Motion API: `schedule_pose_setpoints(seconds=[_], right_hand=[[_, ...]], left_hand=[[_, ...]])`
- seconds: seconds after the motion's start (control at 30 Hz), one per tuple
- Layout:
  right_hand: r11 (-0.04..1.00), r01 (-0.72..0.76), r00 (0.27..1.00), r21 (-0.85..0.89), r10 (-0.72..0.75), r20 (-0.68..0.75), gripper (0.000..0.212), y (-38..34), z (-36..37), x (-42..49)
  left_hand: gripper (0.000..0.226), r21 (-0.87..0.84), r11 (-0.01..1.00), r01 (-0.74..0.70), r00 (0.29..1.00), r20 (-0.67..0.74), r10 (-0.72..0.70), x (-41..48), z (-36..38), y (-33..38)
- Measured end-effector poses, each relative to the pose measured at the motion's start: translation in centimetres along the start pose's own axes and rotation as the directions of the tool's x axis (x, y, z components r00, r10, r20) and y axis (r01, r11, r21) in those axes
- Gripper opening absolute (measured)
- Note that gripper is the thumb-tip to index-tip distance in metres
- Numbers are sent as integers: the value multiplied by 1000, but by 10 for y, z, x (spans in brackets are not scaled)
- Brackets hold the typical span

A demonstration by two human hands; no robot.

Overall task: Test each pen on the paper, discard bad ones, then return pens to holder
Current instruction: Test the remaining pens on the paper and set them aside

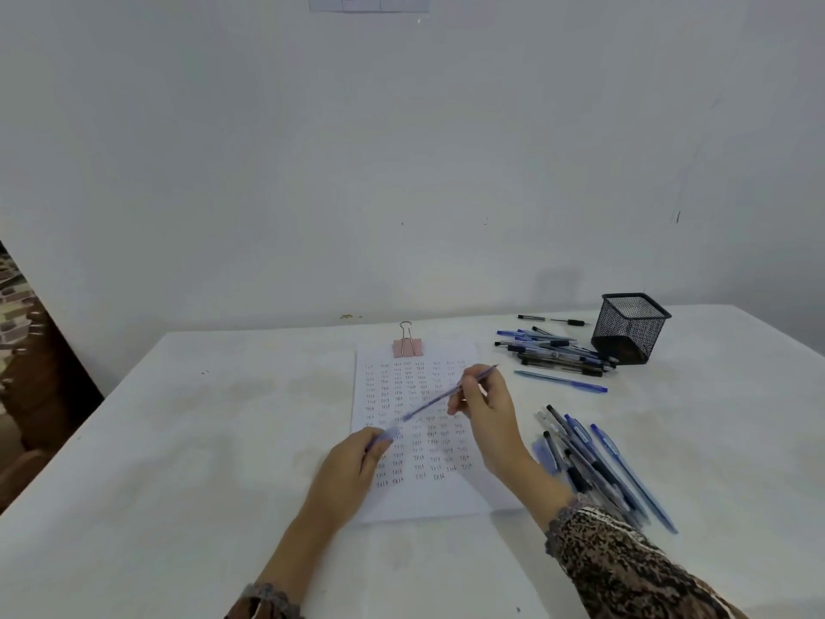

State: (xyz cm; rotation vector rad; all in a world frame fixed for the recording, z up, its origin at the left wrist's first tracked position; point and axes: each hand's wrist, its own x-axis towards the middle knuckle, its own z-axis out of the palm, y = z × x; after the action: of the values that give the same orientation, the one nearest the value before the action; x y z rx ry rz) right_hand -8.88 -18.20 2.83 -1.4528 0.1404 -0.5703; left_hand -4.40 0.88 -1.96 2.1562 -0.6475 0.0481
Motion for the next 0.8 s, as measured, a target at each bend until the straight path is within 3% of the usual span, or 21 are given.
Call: schedule_pose_setpoints(seconds=[0.17,0.47,0.73,0.8], right_hand=[[993,-103,994,56,101,40,17,6,5,-7],[980,-188,956,68,167,241,10,3,10,-14],[986,-136,907,-94,162,388,14,-11,-5,-2],[968,-86,905,-235,174,388,11,-18,-15,4]], left_hand=[[33,31,1000,-5,1000,9,5,-1,-2,2],[14,3,1000,23,1000,-21,-23,0,-2,-1],[23,-15,1000,-16,1000,-3,16,0,-6,3],[20,-45,999,-32,999,-23,31,-1,-7,4]])
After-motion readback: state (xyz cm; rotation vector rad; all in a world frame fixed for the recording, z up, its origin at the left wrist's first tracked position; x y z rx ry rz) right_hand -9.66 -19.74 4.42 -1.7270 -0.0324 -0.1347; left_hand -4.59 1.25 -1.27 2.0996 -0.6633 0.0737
